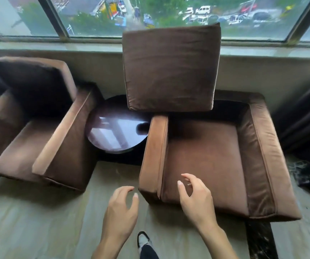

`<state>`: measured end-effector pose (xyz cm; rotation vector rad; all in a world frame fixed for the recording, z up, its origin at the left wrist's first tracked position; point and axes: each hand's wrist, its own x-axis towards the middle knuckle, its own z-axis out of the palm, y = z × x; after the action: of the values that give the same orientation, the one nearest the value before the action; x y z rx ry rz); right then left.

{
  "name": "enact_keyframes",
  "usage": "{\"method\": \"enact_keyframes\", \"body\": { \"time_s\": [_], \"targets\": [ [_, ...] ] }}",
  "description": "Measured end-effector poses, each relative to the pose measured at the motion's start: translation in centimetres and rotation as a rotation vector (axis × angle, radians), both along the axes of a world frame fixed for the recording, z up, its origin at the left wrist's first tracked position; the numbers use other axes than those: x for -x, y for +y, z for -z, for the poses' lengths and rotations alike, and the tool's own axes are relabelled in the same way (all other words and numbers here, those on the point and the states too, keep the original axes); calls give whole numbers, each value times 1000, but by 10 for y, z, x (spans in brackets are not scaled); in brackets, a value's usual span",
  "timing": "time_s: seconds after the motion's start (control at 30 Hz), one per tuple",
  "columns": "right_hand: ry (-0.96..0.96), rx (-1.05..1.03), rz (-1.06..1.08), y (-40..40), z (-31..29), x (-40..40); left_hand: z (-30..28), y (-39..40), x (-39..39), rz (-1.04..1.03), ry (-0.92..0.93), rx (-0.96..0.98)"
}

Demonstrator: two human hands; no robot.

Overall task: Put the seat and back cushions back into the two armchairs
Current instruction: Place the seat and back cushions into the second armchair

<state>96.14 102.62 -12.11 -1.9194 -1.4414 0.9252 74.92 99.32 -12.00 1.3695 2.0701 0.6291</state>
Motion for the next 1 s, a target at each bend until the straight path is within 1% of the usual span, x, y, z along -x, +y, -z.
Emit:
{"method": "enact_keyframes", "body": {
  "time_s": [0.2,0.33,0.47,0.63,0.8,0.9,1.0],
  "targets": [
    [-44,-35,91,45,-25,45,-11,64,66,42,-40,-77],
    [14,-20,164,73,-33,60,-16,104,79,92,-66,-113],
    [70,-38,190,114,-43,58,-21,153,74,150,-66,-144],
    [73,-81,250,168,-52,35,-37,212,59,255,-13,-186],
    [136,-110,227,228,-62,20,-58,263,48,247,86,-217],
    [171,-133,218,262,-66,11,-59,289,41,250,104,-207],
    [200,-140,255,288,-64,4,-58,310,37,258,117,-190]
  ]
}}
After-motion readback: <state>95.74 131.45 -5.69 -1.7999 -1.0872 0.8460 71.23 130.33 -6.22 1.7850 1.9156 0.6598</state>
